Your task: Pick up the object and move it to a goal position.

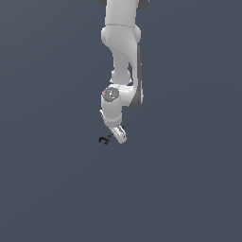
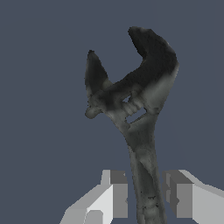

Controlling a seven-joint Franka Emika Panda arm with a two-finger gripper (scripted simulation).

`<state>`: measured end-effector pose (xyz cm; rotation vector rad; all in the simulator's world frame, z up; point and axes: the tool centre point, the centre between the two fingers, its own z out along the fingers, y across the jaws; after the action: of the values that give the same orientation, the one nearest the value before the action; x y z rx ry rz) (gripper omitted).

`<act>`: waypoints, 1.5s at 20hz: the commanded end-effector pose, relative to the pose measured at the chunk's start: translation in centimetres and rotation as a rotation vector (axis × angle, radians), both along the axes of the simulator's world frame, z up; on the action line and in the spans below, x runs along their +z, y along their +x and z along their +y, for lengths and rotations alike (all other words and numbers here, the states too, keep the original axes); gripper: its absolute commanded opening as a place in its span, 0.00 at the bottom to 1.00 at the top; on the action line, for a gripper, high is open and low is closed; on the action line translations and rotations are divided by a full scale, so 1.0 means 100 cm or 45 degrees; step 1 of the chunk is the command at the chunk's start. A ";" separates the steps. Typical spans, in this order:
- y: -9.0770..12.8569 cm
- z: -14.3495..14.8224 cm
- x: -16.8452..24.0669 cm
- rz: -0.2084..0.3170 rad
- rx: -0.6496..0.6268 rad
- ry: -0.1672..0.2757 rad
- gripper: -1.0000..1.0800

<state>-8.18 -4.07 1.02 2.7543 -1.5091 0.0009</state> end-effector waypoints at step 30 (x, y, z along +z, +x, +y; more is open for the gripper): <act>-0.029 0.102 0.223 -0.001 0.001 -0.005 0.00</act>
<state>-10.83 5.40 21.69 2.7541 -1.5069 0.0037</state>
